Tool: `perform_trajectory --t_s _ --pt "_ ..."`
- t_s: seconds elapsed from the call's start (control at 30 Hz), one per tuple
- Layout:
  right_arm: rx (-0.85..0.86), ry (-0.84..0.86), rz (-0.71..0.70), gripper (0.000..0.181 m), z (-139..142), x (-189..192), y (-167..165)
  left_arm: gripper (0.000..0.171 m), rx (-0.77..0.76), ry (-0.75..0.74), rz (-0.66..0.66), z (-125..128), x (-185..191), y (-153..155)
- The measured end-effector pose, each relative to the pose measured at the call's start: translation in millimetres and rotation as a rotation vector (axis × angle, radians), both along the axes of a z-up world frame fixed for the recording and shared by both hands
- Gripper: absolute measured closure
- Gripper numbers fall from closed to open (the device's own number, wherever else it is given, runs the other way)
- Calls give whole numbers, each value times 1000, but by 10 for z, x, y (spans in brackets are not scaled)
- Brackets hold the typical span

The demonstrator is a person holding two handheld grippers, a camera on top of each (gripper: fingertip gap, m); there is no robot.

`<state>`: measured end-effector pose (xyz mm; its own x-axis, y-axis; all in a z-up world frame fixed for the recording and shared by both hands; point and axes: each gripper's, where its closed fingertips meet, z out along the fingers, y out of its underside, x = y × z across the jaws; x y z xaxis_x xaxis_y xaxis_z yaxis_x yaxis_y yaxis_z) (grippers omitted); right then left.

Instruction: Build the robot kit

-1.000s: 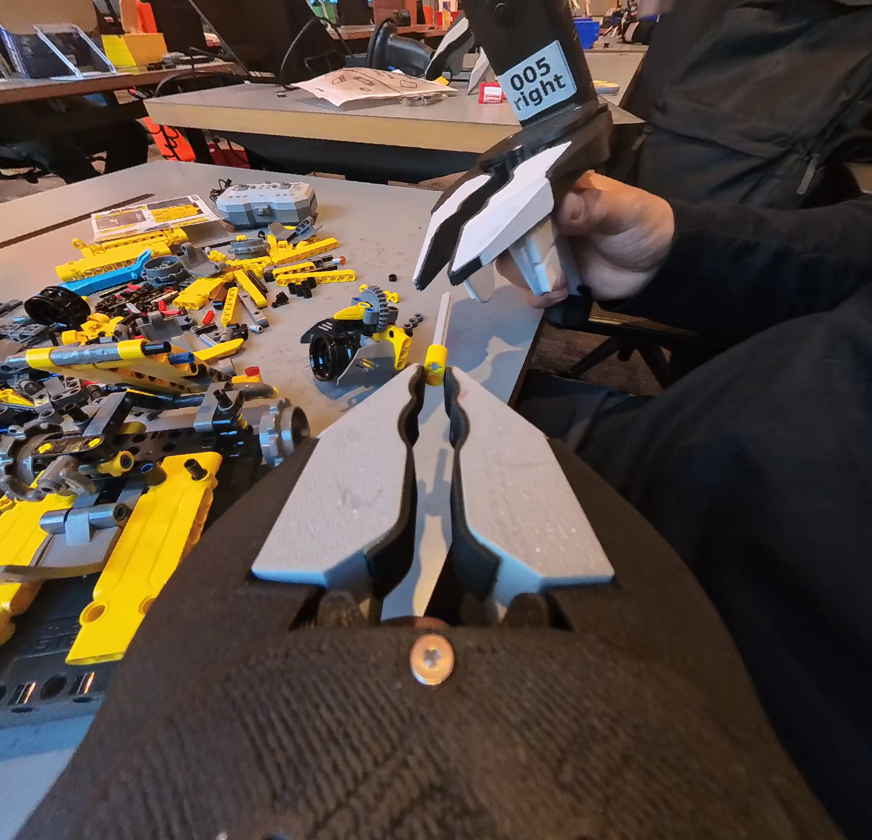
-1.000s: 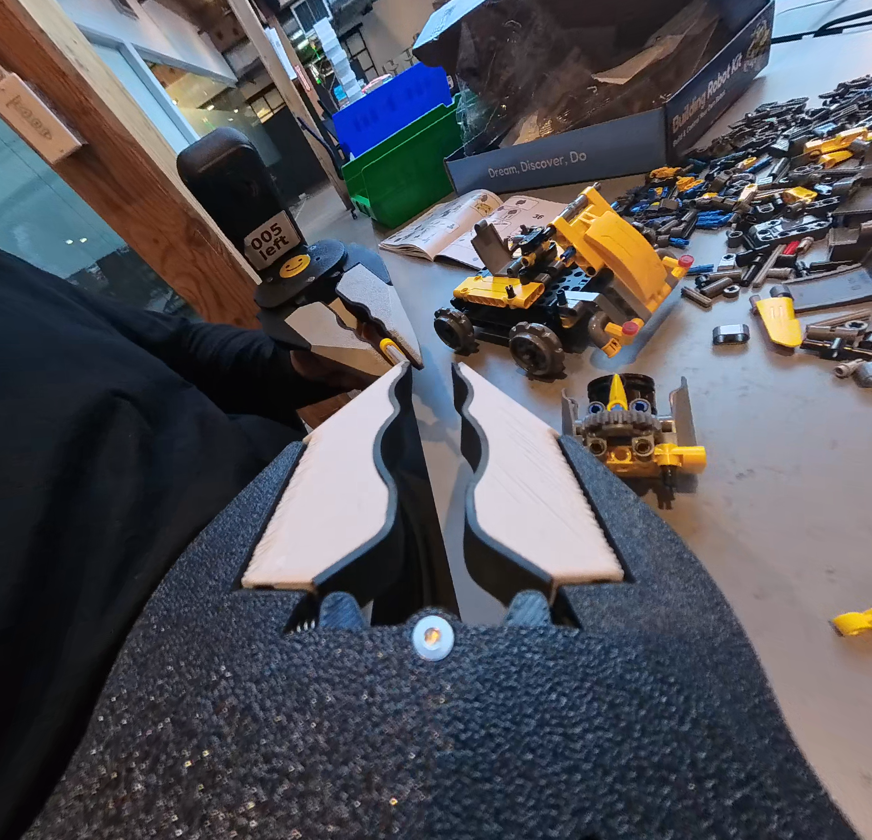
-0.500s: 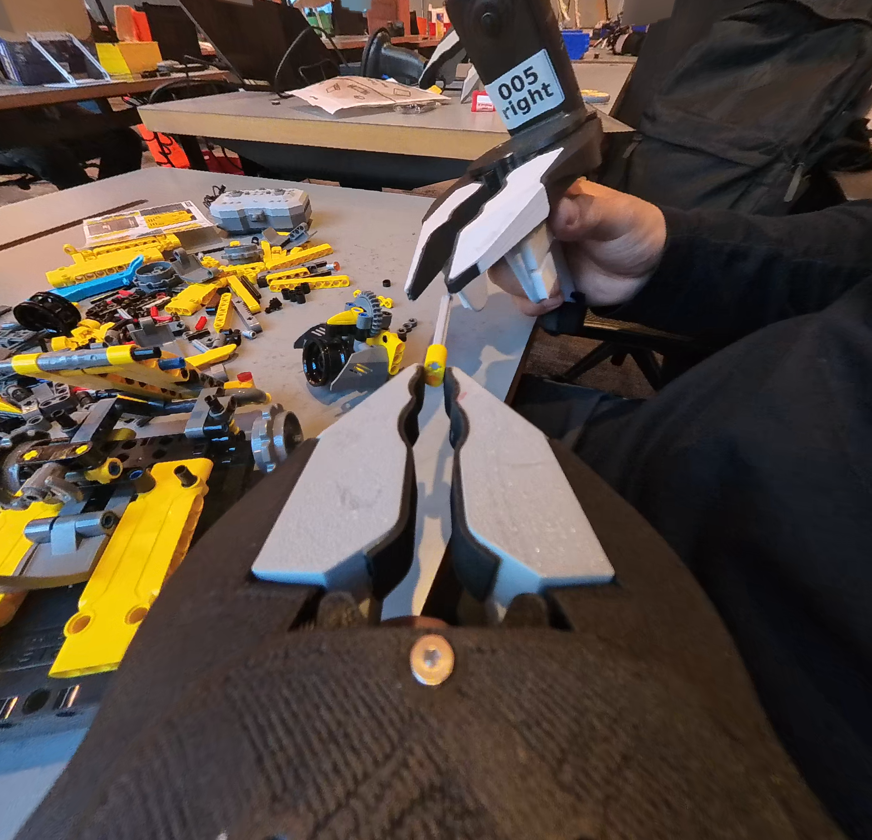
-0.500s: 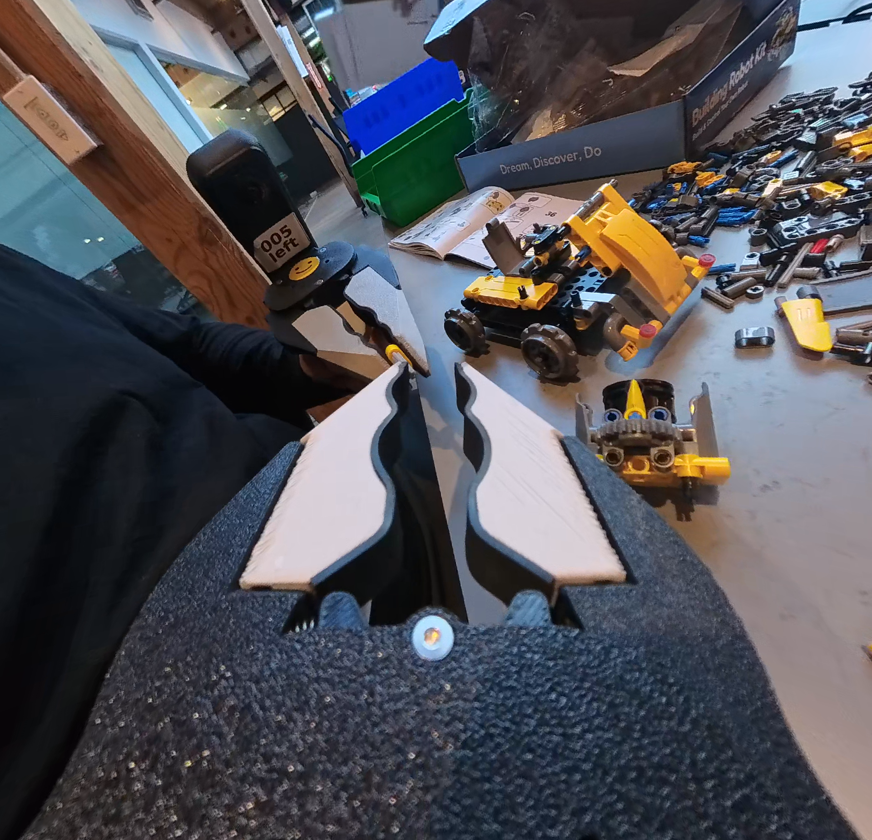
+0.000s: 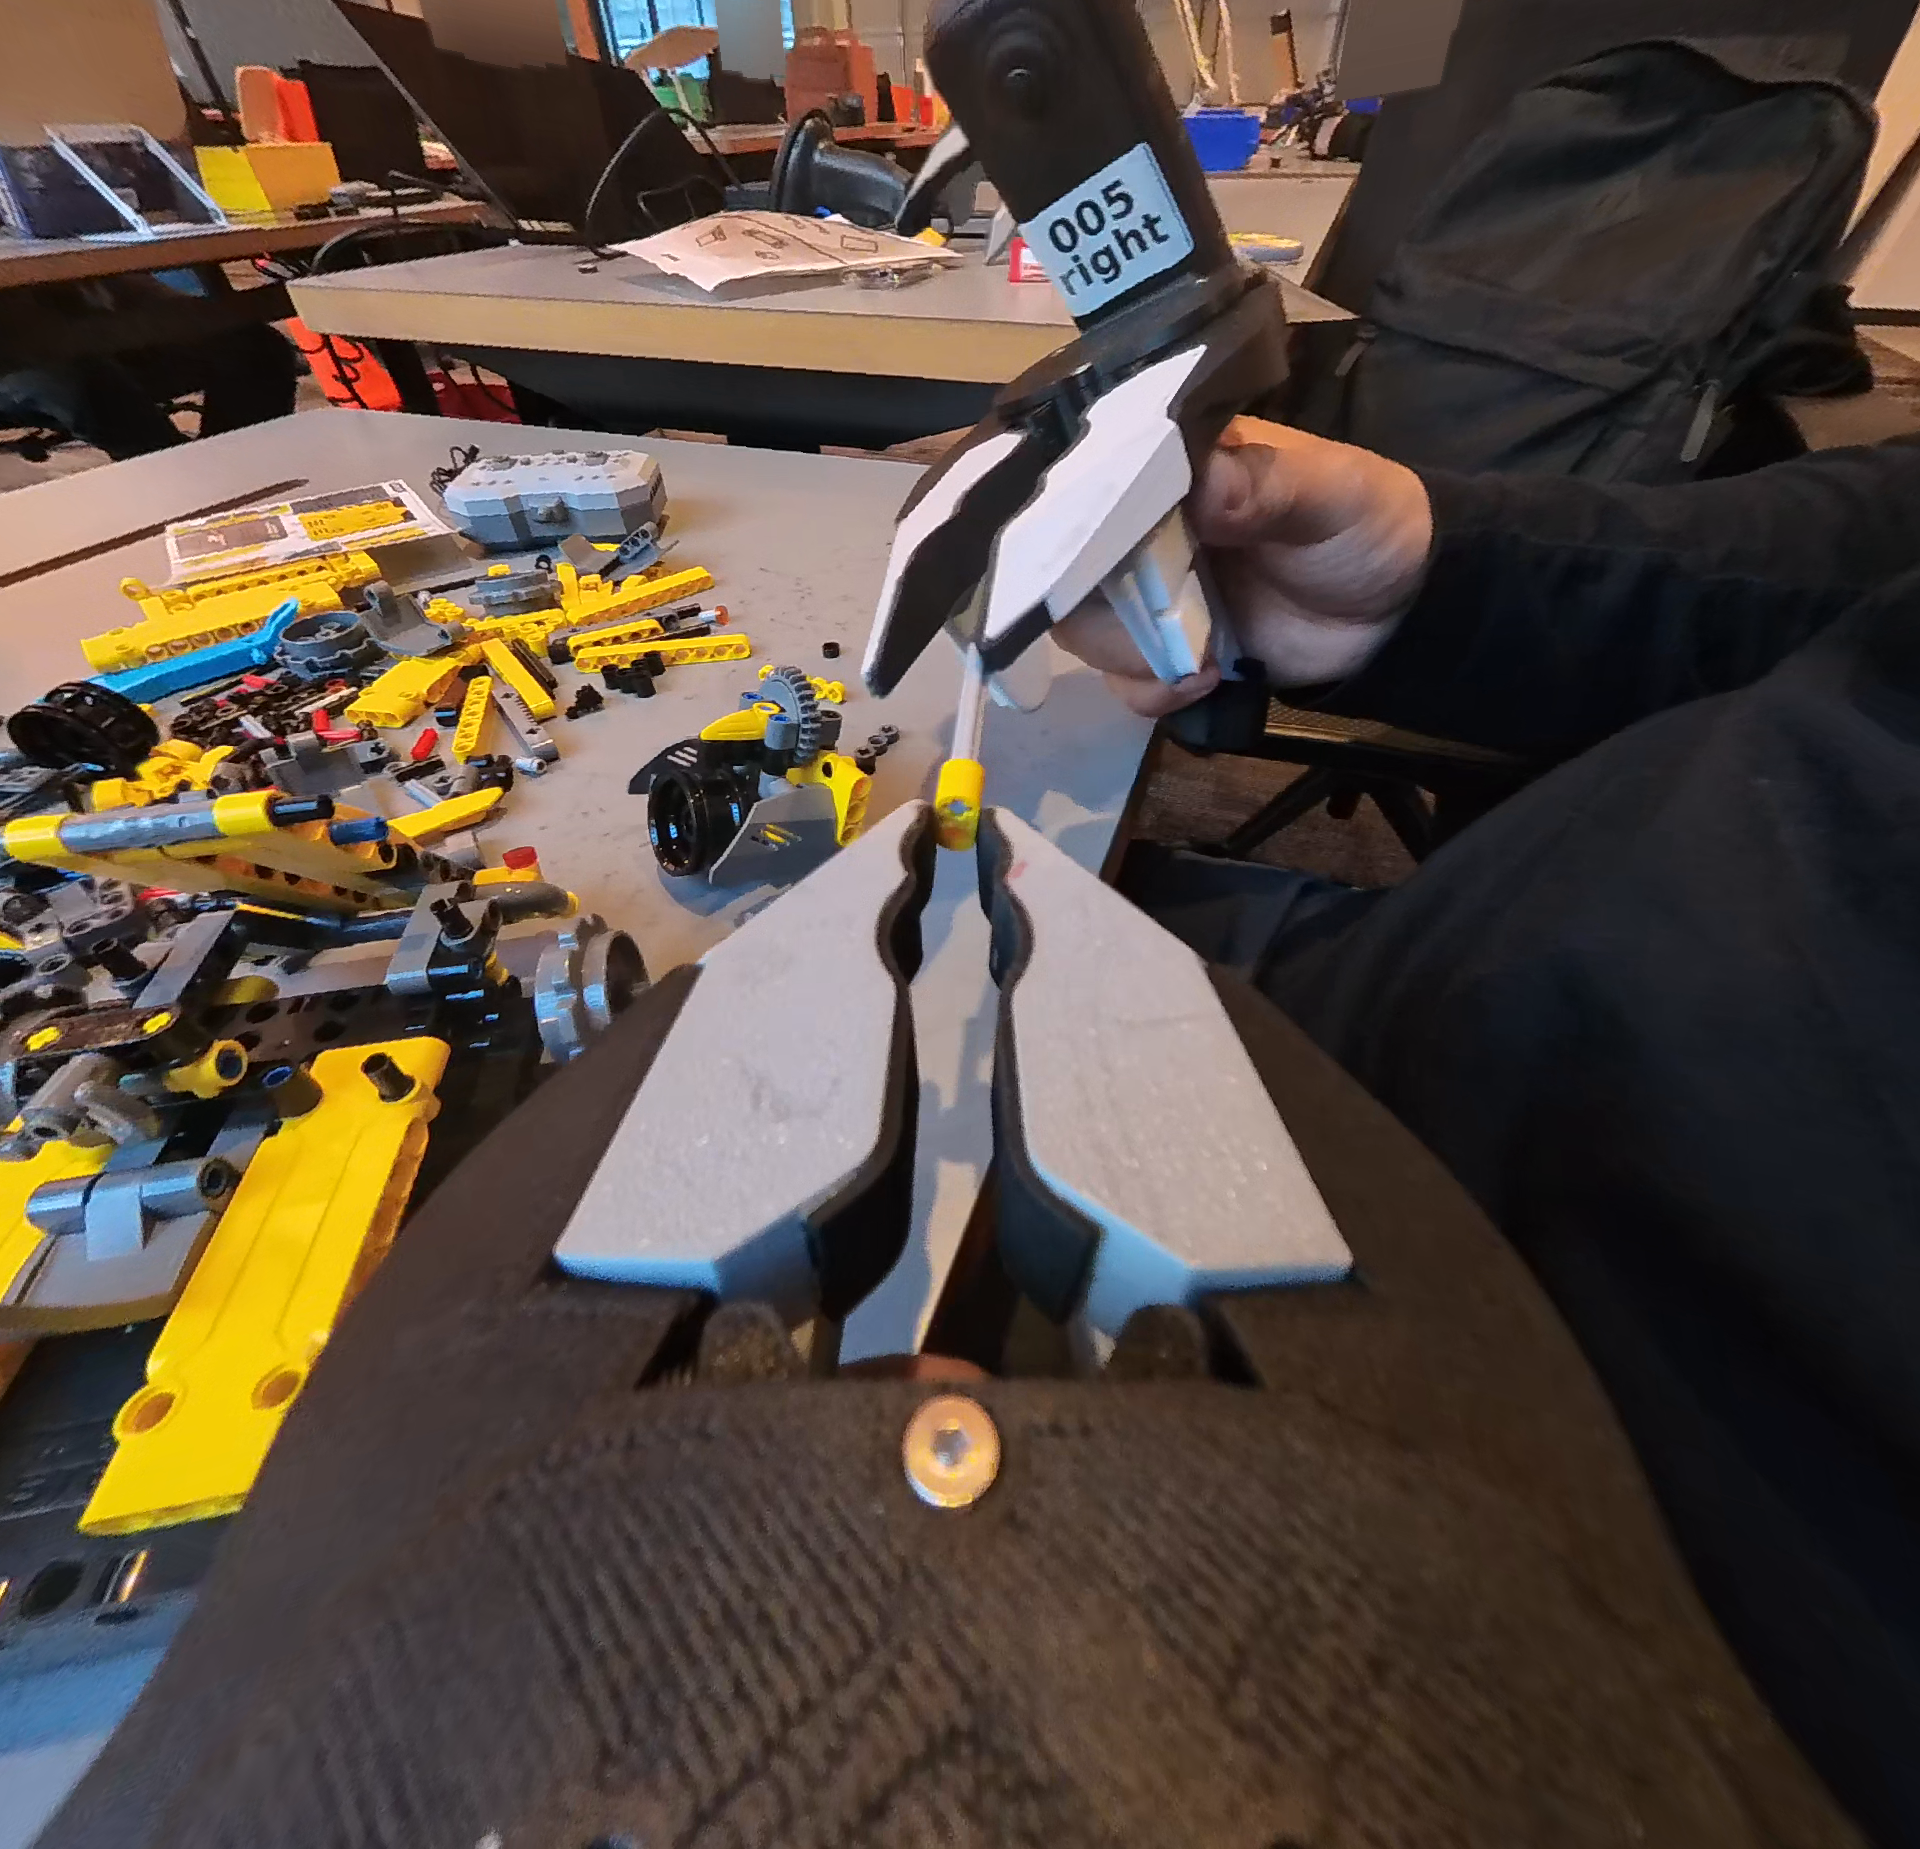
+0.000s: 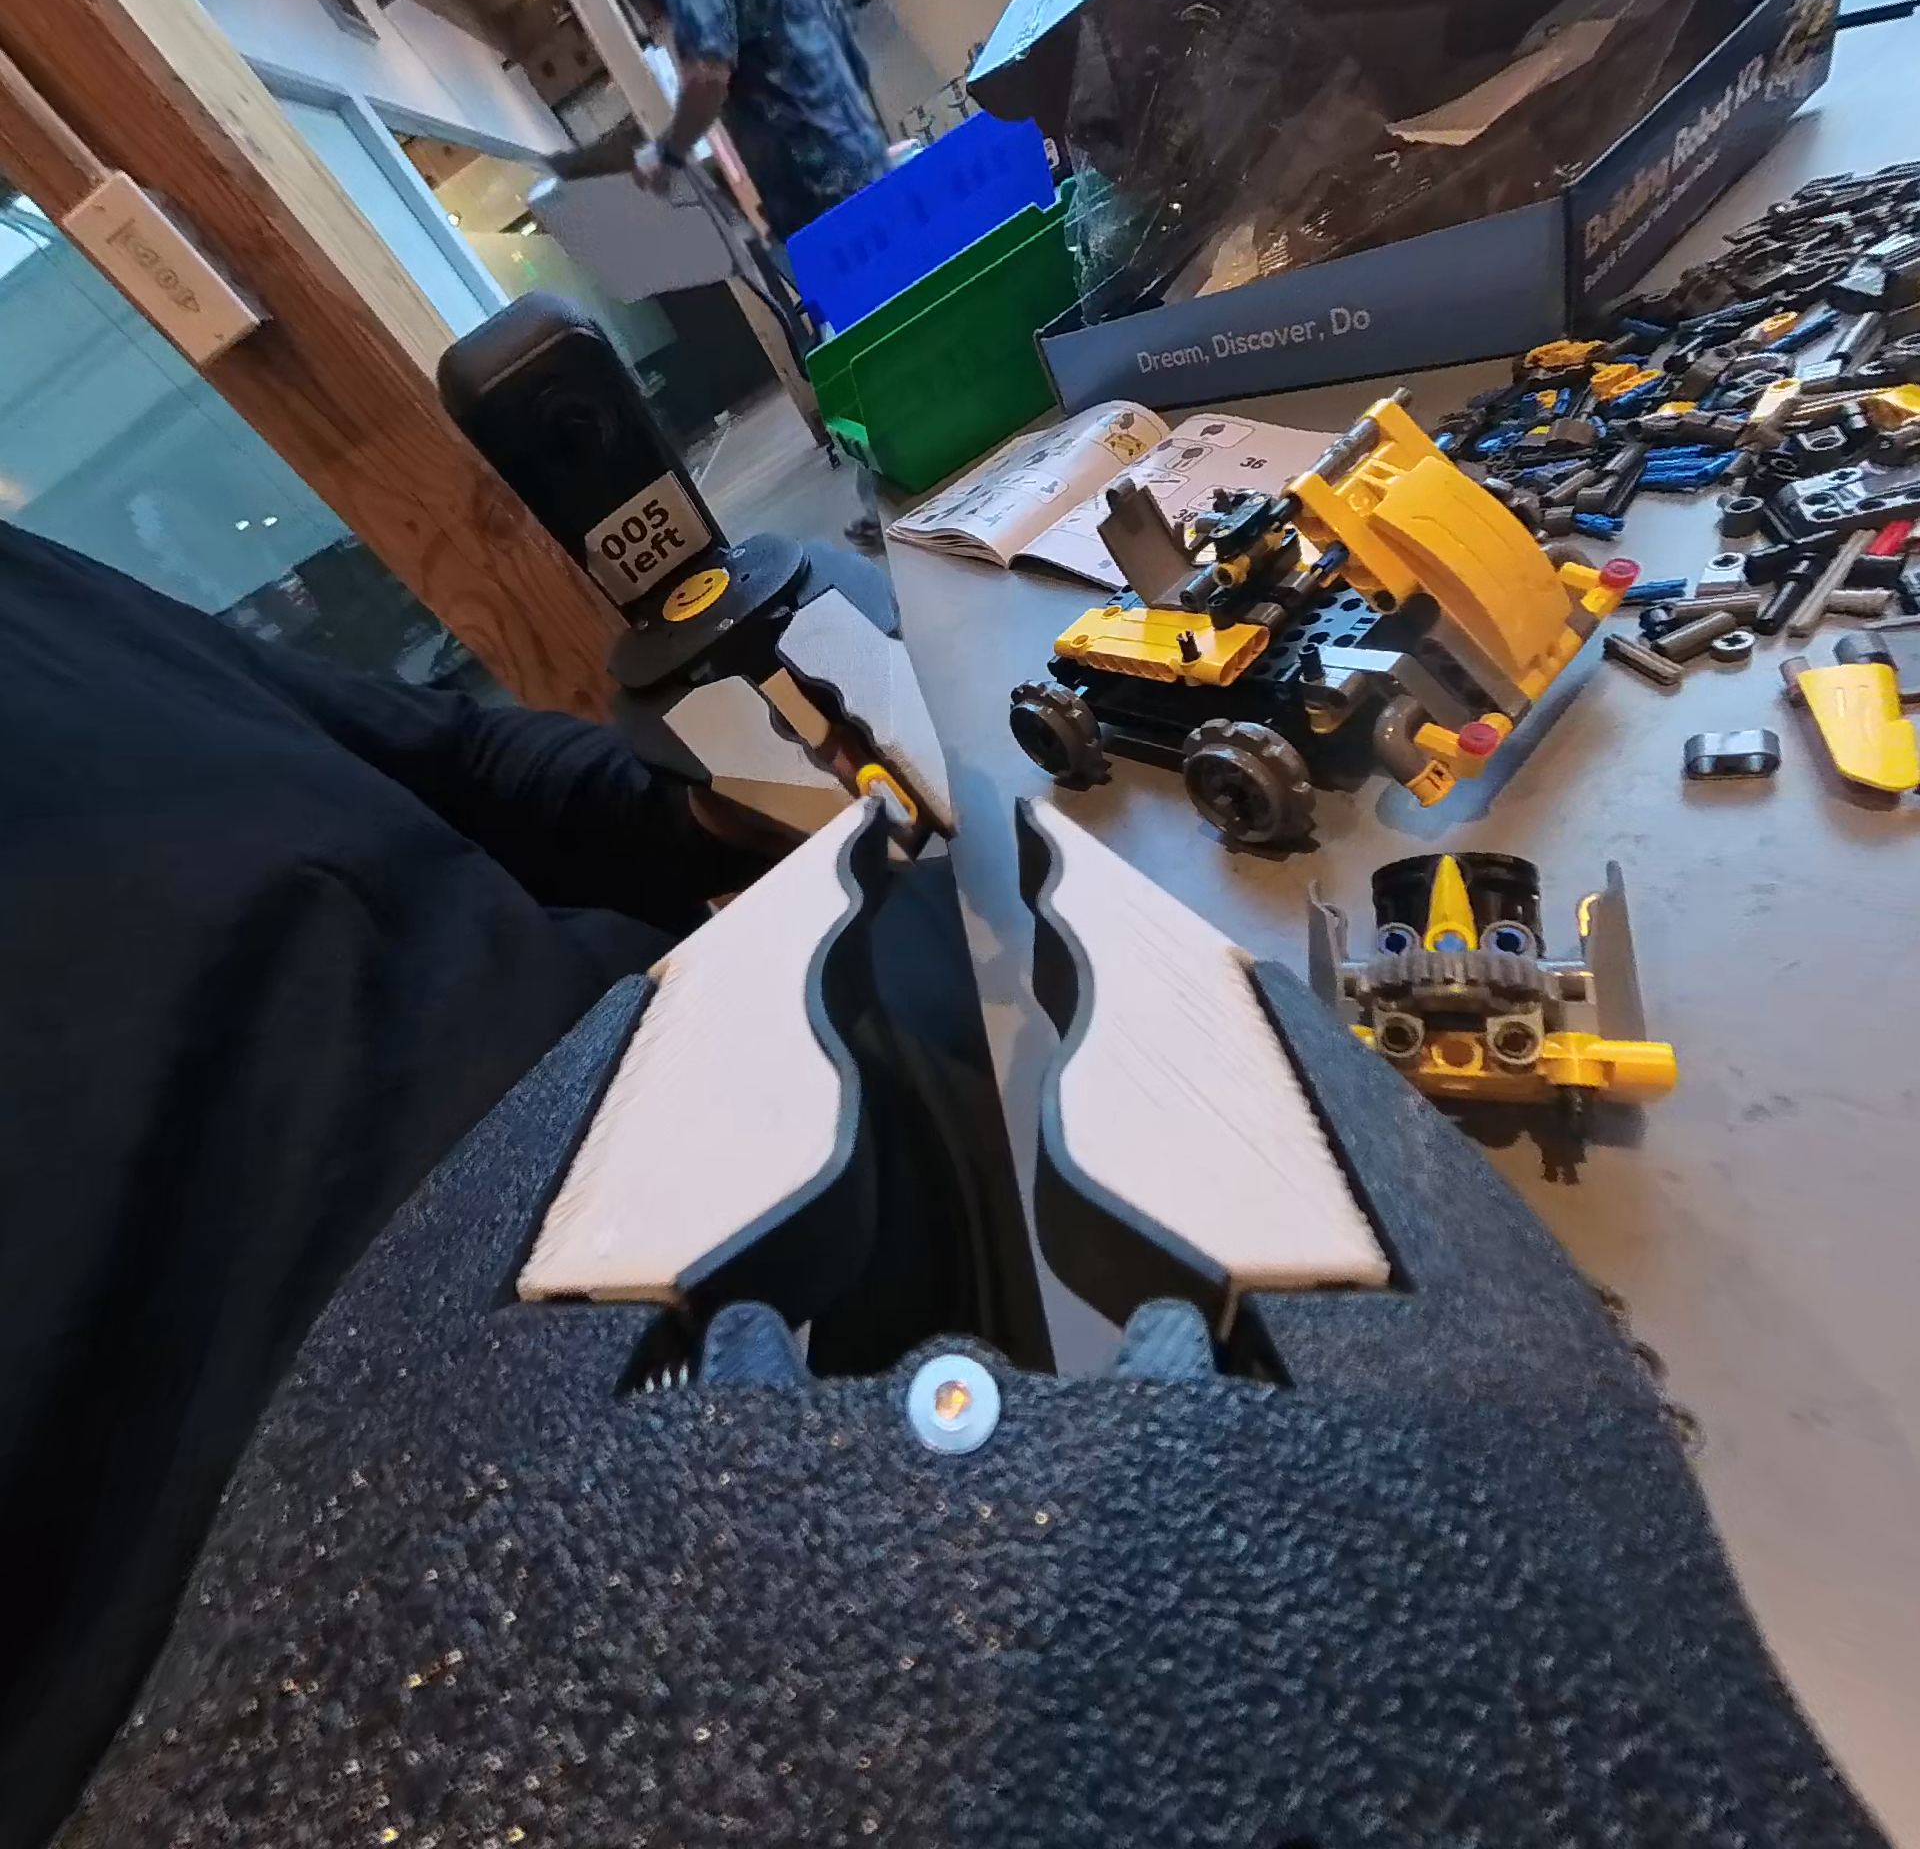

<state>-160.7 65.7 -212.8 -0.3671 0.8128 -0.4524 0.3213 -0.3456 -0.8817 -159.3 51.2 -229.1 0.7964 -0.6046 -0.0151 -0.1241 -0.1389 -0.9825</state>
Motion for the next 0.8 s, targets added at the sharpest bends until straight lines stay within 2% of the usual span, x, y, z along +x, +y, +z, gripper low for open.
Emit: perform_trajectory --t_s 0.47,0.8 --pt "16 -5 58 157 27 -25 -160 167 67 84 -38 -18 125 -39" --pt "24 -5 63 160 27 -28 -185 167 73 78 -20 -3 88 -25"
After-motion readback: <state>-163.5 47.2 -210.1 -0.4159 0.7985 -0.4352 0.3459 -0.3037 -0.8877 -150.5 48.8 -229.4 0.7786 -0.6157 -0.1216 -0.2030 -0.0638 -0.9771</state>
